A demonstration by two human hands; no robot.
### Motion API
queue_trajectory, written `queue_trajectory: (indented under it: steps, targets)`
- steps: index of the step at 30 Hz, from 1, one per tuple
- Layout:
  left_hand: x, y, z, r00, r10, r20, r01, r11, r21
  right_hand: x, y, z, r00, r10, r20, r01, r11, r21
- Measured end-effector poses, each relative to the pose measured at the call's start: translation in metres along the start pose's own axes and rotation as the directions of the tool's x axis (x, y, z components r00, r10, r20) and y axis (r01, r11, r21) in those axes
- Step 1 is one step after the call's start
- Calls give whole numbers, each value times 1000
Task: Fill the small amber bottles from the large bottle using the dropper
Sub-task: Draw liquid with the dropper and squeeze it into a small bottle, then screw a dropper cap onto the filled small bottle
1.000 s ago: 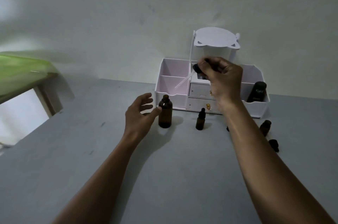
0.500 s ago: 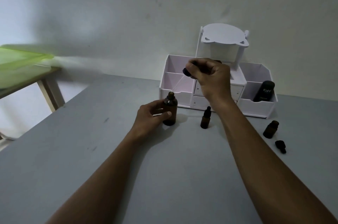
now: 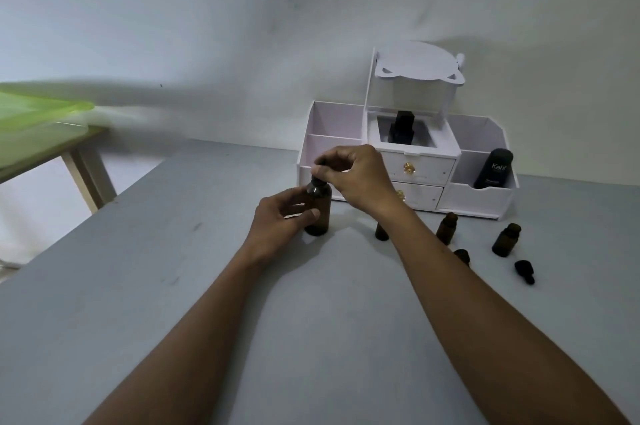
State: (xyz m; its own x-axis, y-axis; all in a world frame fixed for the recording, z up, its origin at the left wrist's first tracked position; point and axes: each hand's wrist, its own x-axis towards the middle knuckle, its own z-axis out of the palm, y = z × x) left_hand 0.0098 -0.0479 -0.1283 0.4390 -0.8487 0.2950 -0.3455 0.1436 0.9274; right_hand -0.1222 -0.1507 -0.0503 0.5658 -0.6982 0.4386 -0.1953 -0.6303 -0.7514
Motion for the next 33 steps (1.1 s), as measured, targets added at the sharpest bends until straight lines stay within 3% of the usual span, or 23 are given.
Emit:
queue_trajectory:
  steps: [6,10,13,16,20,24,27,31,33]
  targets:
    - [0,-2,2,999,16,-31,-15,1000,10,-10,-7,-12,1000,2,-27,-1,1000,26]
    - [-13,8,7,958,101,-267,-75,991,107,-39,2,-47,991,-40,-127,46,998,48]
    - [-29,25,20,919,221,-326,-172,970,172,-70,27,-87,987,-66,-148,57,997,-61]
    - [-43,44,44,914,313,-260,-275,946,171,-99,54,-124,996,-50,-73,32,971,-236]
    - [-54,61,86,935,339,-103,-328,938,110,-128,79,-155,995,91,45,-62,897,-438]
    - [-53,68,128,973,223,66,-228,970,83,-137,85,-159,965,208,158,-74,798,-599]
    - [-45,66,153,987,119,107,-128,989,78,-141,93,-155,959,204,195,-28,756,-654]
    - [-32,64,177,994,31,107,-40,996,84,-142,100,-157,962,170,212,11,755,-656]
    - [-26,61,184,994,-5,107,-6,994,107,-139,98,-163,983,117,139,-17,818,-574]
